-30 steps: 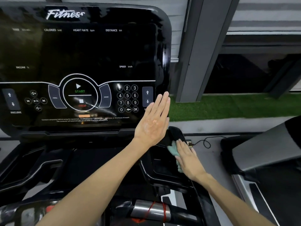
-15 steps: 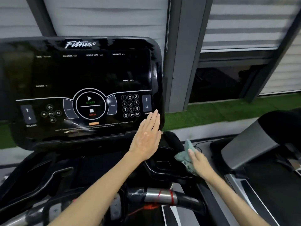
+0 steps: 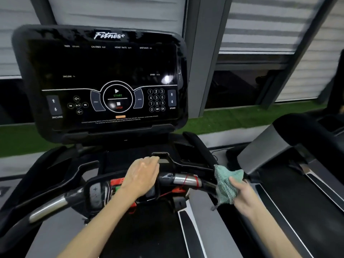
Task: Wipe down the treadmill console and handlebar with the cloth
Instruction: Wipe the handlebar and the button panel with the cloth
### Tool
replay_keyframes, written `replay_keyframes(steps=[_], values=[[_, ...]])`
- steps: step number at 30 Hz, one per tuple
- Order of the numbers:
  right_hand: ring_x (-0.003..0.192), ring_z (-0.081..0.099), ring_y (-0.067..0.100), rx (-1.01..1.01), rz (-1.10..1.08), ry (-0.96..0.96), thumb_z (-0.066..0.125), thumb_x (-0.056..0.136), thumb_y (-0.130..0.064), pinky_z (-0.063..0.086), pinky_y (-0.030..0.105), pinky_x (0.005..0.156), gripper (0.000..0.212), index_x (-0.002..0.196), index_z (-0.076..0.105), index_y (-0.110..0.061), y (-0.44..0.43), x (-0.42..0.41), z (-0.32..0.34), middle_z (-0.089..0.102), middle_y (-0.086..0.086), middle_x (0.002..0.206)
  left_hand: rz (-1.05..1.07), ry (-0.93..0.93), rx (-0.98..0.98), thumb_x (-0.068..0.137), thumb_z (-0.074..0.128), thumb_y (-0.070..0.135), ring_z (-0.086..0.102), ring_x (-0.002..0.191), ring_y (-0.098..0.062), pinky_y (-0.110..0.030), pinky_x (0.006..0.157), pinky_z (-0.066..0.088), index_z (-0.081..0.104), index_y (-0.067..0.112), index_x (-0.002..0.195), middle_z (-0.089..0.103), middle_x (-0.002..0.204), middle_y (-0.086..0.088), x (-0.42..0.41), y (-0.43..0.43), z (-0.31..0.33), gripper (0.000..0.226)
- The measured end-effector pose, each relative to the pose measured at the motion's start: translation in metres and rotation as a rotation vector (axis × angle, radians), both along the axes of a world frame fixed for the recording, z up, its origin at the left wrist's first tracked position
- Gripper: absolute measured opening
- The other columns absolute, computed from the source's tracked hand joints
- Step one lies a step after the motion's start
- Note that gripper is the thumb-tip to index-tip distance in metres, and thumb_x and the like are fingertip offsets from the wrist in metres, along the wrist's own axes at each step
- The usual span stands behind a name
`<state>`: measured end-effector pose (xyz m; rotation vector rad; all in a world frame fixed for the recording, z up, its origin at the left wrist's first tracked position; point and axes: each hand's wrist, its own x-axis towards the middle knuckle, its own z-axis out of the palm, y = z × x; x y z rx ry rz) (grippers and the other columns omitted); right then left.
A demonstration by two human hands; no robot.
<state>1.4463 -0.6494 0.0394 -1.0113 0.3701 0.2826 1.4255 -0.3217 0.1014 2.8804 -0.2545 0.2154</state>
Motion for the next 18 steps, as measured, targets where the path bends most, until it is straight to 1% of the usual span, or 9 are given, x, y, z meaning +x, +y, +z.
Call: replay_keyframes(steps=[2,3,5,6,8,10,13,16,18], values=[[0.078,0.07,0.027,-0.188,-0.049,-0.032,0.056,0.089,-0.001,0.059,0.036,0.067,0.028,0.117,0.059,0.002,-0.004,-0.006,-0.005,0.071,0.018,0.097,0.033,-0.093,0.108,0.084,0.069,0.021,0.066,0.07,-0.013,-0.033,0.074,0.057,0.072,0.013,0.089,0.068,0.079,0.003,-0.008,-0.001,-0.008,0.011],[0.082,0.07,0.027,-0.298,-0.065,-0.057,0.051,0.093,0.0,0.059,0.037,0.072,0.023,0.114,0.061,0.001,-0.005,-0.007,-0.007,0.072,0.017,0.098,0.044,-0.108,0.131,0.09,0.059,0.025,0.066,0.075,-0.015,-0.036,0.081,0.056,0.07,0.013,0.093,0.069,0.083,0.003,-0.012,-0.001,-0.011,0.017],[0.094,0.069,0.032,-0.472,-0.088,-0.102,0.047,0.097,-0.002,0.055,0.042,0.085,0.022,0.111,0.064,-0.003,-0.003,-0.005,-0.009,0.071,0.018,0.104,0.086,-0.159,0.167,0.096,0.034,0.03,0.066,0.089,-0.019,-0.041,0.092,0.051,0.069,0.013,0.102,0.07,0.095,0.0,-0.018,-0.002,-0.018,0.039],[0.097,0.067,0.034,-0.534,-0.095,-0.119,0.047,0.098,-0.004,0.053,0.045,0.089,0.021,0.108,0.066,-0.007,0.0,-0.004,-0.009,0.071,0.018,0.105,0.097,-0.188,0.183,0.096,0.03,0.032,0.064,0.095,-0.021,-0.042,0.095,0.049,0.068,0.012,0.106,0.069,0.101,-0.002,-0.022,-0.002,-0.022,0.044],[0.098,0.066,0.033,-0.7,-0.117,-0.15,0.048,0.097,-0.005,0.05,0.046,0.091,0.023,0.1,0.067,-0.017,0.006,-0.001,-0.014,0.071,0.014,0.103,0.111,-0.19,0.198,0.096,0.028,0.032,0.061,0.107,-0.024,-0.043,0.101,0.043,0.066,0.009,0.116,0.067,0.113,-0.006,-0.027,-0.003,-0.026,0.048],[0.097,0.066,0.025,-0.904,-0.104,-0.212,0.048,0.096,-0.004,0.049,0.041,0.092,0.027,0.092,0.065,-0.026,0.013,-0.002,-0.015,0.072,0.005,0.099,0.138,-0.18,0.183,0.097,0.027,0.031,0.056,0.119,-0.028,-0.045,0.107,0.038,0.06,0.005,0.125,0.062,0.125,-0.012,-0.032,-0.004,-0.031,0.051],[0.097,0.065,0.011,-1.085,-0.034,-0.382,0.044,0.095,-0.001,0.046,0.028,0.086,0.034,0.108,0.066,-0.025,0.023,-0.003,-0.017,0.071,-0.008,0.101,0.15,-0.209,0.183,0.097,0.029,0.031,0.045,0.133,-0.031,-0.045,0.113,0.031,0.049,0.002,0.138,0.052,0.139,-0.015,-0.043,-0.004,-0.041,0.054],[0.089,0.058,0.006,-1.066,0.115,-0.378,0.047,0.099,-0.011,0.041,0.019,0.079,0.034,0.129,0.055,-0.024,0.029,-0.007,-0.035,0.063,-0.008,0.106,0.148,-0.227,0.171,0.098,0.03,0.032,0.041,0.136,-0.03,-0.043,0.114,0.028,0.044,0.001,0.141,0.05,0.141,-0.015,-0.047,-0.005,-0.045,0.055],[0.084,0.046,-0.002,-0.89,0.239,-0.342,0.049,0.099,-0.039,0.035,0.021,0.088,0.042,0.14,0.043,-0.031,0.034,-0.015,-0.055,0.053,-0.019,0.104,0.166,-0.231,0.161,0.098,0.029,0.032,0.042,0.135,-0.029,-0.044,0.115,0.028,0.045,0.001,0.14,0.051,0.139,-0.014,-0.046,-0.007,-0.047,0.055]])
